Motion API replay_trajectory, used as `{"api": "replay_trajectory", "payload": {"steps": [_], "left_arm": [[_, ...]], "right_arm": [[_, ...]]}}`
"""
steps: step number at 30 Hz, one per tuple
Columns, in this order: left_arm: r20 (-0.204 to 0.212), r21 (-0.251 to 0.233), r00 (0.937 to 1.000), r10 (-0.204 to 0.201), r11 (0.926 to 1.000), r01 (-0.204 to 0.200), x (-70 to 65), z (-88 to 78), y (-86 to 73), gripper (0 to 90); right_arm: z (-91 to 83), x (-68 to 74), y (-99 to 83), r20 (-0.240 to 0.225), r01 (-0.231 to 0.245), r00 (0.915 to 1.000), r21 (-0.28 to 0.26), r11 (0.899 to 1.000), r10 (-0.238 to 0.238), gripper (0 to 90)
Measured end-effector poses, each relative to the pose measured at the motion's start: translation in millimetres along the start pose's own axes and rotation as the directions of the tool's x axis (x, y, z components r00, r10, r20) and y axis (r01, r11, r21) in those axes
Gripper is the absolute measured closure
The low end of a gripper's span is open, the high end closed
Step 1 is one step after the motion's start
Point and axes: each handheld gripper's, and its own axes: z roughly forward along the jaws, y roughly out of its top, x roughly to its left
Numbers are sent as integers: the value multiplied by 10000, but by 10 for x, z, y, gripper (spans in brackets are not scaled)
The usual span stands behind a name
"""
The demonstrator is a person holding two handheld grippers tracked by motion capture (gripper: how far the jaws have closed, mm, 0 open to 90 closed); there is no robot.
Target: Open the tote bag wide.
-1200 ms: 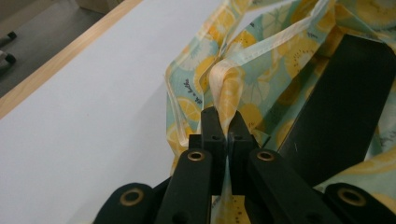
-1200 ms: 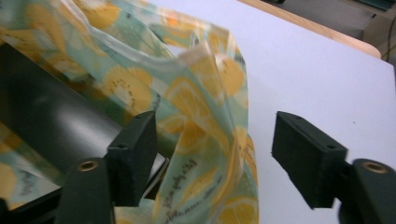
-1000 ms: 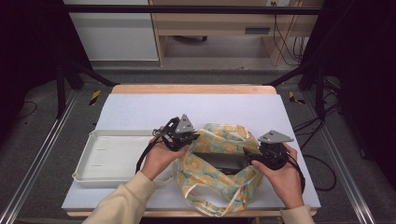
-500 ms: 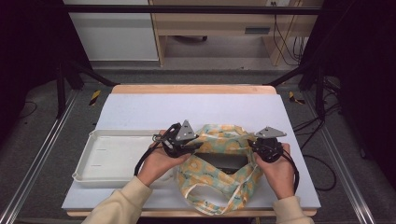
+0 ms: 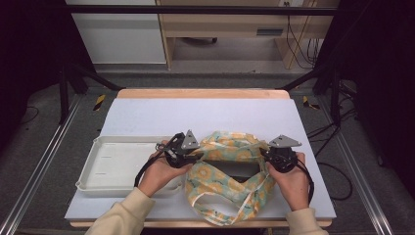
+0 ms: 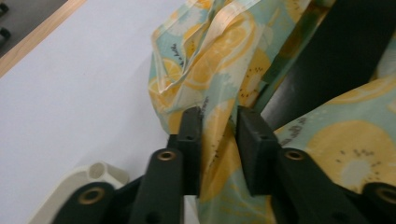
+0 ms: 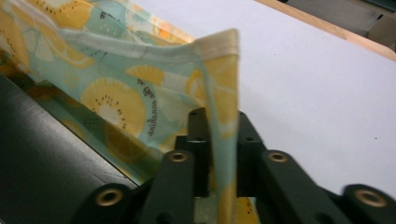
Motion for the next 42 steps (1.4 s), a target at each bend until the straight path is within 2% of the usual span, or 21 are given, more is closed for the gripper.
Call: {"api": "replay_trajectory", "payload": {"steps": [3, 5, 6, 8, 9, 10, 12, 14, 16, 18, 24, 28, 33, 37, 42], "left_arm": [[-129, -43, 9998, -122, 9999, 122, 15, 2, -2, 840], [-397, -232, 9988, -284, 9994, 275, 22, -18, -7, 863], [-440, -378, 9982, -416, 9985, 400, 25, -21, -13, 871], [-494, -379, 9977, -465, 9983, 447, 30, -13, -22, 876], [-470, -398, 9977, -488, 9981, 470, 29, -4, -28, 877], [-450, -386, 9977, -506, 9981, 488, 26, 0, -29, 877], [-522, -285, 9978, -415, 9988, 401, 20, 1, -30, 878], [-507, -198, 9980, -384, 9991, 375, 13, 12, -37, 877], [-552, 69, 9982, -244, 9997, 248, 9, 34, -49, 877], [-560, 274, 9982, -219, 9993, 235, 4, 73, -71, 876], [-469, 634, 9987, -212, 9977, 242, -5, 182, -122, 876], [-402, 830, 9989, -256, 9961, 289, -6, 242, -140, 875], [-278, 964, 9991, -332, 9947, 358, -7, 298, -156, 873], [-264, 1265, 9992, -292, 9914, 323, -10, 336, -161, 873], [-266, 1596, 9993, -257, 9867, 296, -6, 368, -166, 873]], "right_arm": [[-74, 28, -17, 173, -11, 9999, 53, 10000, 10, 539], [-164, 57, -32, 209, -4, 9998, -111, 9999, 6, 485], [-208, 67, -34, 243, -5, 9997, -241, 9997, 11, 452], [-284, 85, -22, 241, -55, 9997, -432, 9991, 66, 398], [-335, 98, 3, 270, -40, 9996, -730, 9973, 60, 408], [-335, 98, 3, 270, -40, 9996, -730, 9973, 60, 408], [-344, 107, 15, 343, 23, 9994, -910, 9958, 8, 480], [-325, 107, 3, 456, 193, 9988, -823, 9964, -156, 595], [-287, 108, -30, 380, 308, 9989, -703, 9970, -282, 741], [-224, 116, -81, 383, 668, 9972, -616, 9959, -645, 878], [-135, 84, -140, 228, 710, 9972, -200, 9973, -705, 900], [-50, 49, -216, -87, 652, 9978, 158, 9978, -650, 900], [45, 11, -298, -562, 365, 9979, 667, 9971, -328, 900], [103, -6, -343, -834, 206, 9964, 1053, 9942, -119, 900], [132, 8, -350, -870, 243, 9961, 1218, 9923, -137, 900]]}}
